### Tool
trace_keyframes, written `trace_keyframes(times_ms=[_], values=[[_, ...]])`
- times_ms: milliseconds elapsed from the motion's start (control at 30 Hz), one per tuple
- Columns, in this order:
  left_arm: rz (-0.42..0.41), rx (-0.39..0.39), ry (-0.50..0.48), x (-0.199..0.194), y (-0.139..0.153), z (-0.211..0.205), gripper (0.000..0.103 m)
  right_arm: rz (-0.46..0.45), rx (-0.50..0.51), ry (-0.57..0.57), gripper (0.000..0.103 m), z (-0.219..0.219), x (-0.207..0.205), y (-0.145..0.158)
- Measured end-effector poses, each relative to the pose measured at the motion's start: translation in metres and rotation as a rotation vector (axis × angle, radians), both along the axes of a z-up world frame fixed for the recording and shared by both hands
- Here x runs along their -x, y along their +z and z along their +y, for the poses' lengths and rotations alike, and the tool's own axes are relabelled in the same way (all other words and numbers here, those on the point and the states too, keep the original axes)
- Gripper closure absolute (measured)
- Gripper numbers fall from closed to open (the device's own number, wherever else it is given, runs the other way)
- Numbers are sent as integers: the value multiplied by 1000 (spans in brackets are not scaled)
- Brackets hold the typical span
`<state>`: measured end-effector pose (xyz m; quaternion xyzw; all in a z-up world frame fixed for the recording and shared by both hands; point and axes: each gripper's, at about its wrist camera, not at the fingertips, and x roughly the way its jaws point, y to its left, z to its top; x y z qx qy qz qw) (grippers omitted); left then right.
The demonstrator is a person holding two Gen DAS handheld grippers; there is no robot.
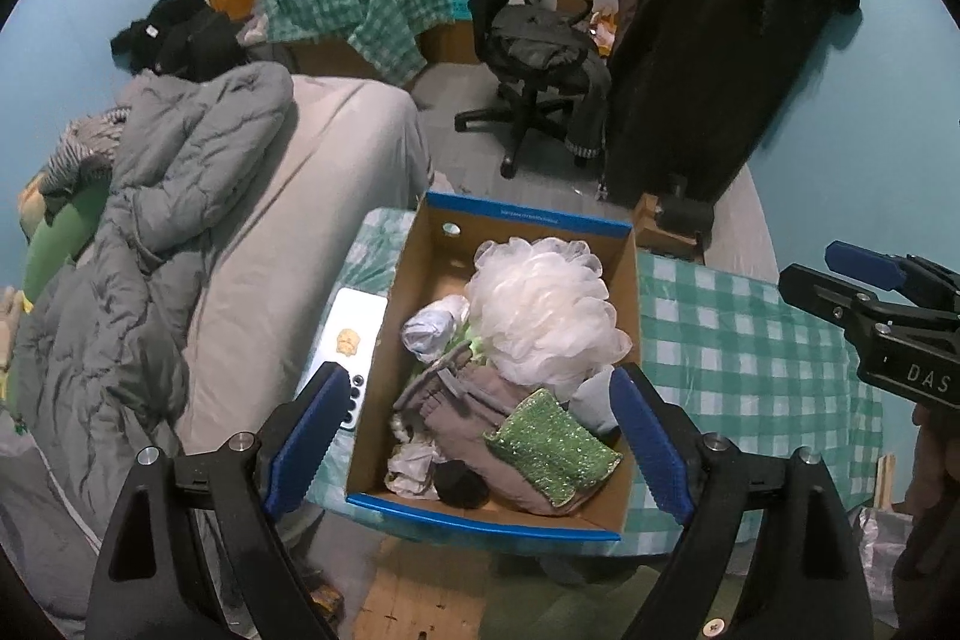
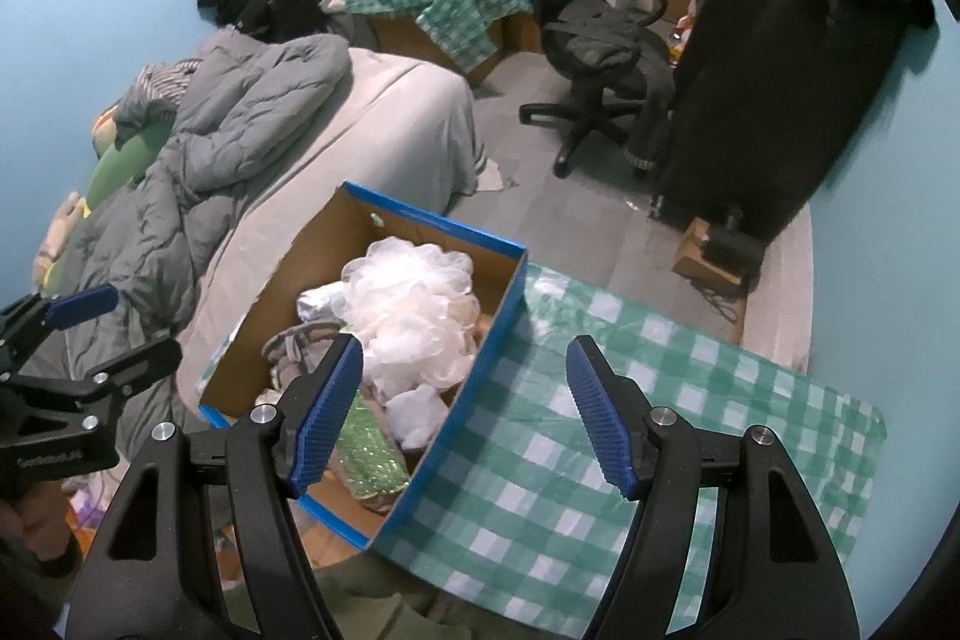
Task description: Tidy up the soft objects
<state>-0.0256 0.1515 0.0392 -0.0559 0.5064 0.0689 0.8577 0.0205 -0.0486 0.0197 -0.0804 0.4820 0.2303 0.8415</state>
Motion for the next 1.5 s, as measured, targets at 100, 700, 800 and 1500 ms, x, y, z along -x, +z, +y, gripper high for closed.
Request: trace_keyframes(times_ms=[100,700,800,1500], values=[[-11,-16,-6,2,6,-6,13,-12,0,-9,33,-7,3,4],[3,-32,-10,7,4,-24,12,-39,-8,-41,33,-33,6,19],[2,-34,-10,6,4,-27,12,-37,-7,-40,33,-35,6,20],[23,-40,12,1,5,-40,12,-34,-12,-33,32,-45,5,21]])
